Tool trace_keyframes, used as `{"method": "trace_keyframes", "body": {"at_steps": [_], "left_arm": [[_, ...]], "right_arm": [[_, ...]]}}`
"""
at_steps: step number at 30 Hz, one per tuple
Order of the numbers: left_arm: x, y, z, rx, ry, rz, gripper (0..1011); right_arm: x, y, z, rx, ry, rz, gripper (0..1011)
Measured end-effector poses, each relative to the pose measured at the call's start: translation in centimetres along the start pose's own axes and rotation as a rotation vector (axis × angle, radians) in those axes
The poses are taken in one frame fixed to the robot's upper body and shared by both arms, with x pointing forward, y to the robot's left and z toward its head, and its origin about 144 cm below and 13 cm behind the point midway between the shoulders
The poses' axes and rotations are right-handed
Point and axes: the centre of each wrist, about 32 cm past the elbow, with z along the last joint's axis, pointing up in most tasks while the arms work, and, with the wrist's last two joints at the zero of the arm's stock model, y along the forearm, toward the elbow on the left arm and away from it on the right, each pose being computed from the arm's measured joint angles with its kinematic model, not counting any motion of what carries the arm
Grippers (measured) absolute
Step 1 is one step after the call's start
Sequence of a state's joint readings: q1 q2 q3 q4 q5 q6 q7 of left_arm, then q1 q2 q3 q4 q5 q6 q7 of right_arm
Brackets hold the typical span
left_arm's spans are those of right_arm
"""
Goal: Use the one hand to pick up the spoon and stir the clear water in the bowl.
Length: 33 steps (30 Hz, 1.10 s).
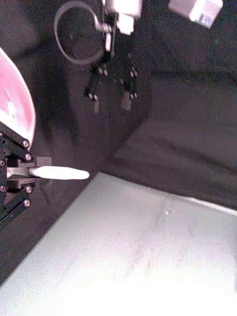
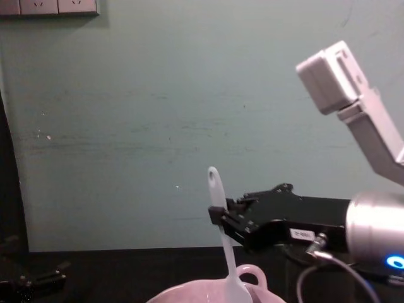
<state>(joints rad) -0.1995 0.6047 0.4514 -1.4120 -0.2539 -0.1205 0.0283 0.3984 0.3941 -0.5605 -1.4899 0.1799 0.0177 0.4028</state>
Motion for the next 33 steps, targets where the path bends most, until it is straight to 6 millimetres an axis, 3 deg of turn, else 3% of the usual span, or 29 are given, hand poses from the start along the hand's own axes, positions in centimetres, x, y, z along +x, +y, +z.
{"method": "trace_keyframes", "body": {"at_steps": [6, 15, 33], "left_arm": [[0.0, 0.0, 0.0, 0.0, 0.0, 0.0, 1011], [0.0, 0.0, 0.0, 0.0, 0.0, 0.0, 1011], [0.0, 0.0, 0.0, 0.0, 0.0, 0.0, 1011]], "right_arm": [[0.2, -1.8, 0.5, -0.033, 0.078, 0.081, 123], [-0.5, -2.8, 0.9, -0.022, 0.183, 0.151, 123], [-3.2, 0.4, -1.5, 0.136, 0.253, 0.022, 123]]}}
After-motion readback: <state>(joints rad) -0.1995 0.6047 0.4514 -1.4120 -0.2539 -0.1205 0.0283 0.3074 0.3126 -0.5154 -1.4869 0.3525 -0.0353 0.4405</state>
